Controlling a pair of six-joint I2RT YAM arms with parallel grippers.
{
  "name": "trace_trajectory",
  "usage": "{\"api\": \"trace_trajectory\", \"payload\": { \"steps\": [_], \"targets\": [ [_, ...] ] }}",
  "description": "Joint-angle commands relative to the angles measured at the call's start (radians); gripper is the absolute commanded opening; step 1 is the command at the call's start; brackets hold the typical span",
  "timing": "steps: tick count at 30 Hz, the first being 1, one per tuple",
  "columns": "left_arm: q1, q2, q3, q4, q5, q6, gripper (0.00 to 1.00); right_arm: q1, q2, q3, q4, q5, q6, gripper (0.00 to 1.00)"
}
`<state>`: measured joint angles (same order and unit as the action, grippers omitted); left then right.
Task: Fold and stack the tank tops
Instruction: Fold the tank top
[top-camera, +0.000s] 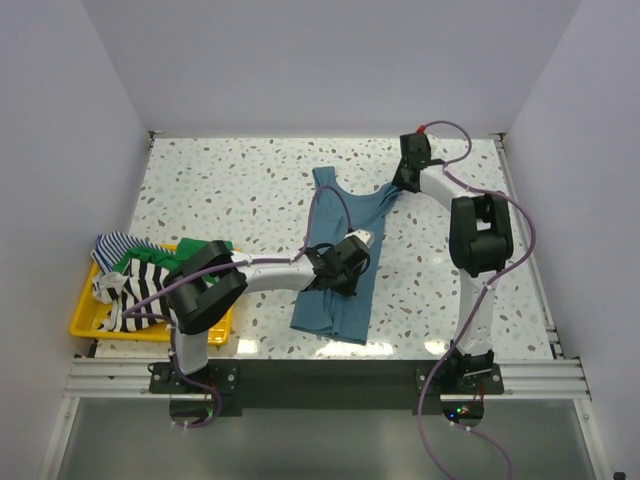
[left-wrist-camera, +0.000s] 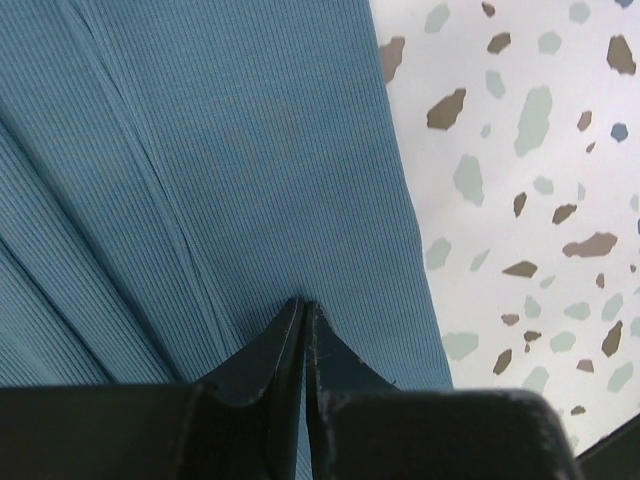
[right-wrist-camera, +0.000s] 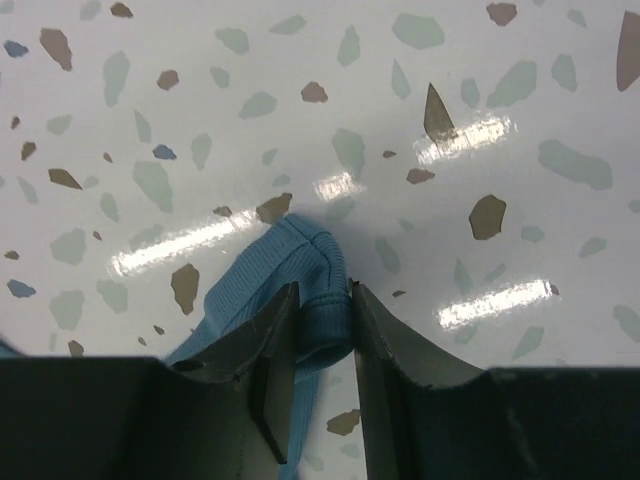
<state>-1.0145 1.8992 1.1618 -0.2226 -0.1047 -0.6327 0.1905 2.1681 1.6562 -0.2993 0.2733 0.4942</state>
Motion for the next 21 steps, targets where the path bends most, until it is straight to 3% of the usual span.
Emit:
{"api": "trace_trajectory", "payload": {
  "steps": [1, 7, 11, 16, 21],
  "targets": [
    [-0.007, -0.015, -0.076, -0.139, 0.042, 0.045, 0.09, 0.000, -0.108, -0.042, 0.054, -0.005, 0.029, 0.31],
    [-0.009, -0.066, -0.129, -0.144, 0.043, 0.051, 0.09, 0.020, -0.146, -0.093, 0.029, -0.016, 0.056, 0.09],
    [-0.013, -0.078, -0.140, -0.150, 0.049, 0.059, 0.08, 0.041, -0.175, -0.095, -0.029, 0.047, 0.046, 0.06],
    [-0.025, -0.081, -0.154, -0.155, 0.046, 0.064, 0.08, 0.124, -0.127, 0.088, -0.272, 0.209, -0.049, 0.04],
    [-0.032, -0.089, -0.163, -0.153, 0.045, 0.064, 0.08, 0.185, 0.051, 0.341, -0.474, 0.336, -0.103, 0.01]
  ]
}}
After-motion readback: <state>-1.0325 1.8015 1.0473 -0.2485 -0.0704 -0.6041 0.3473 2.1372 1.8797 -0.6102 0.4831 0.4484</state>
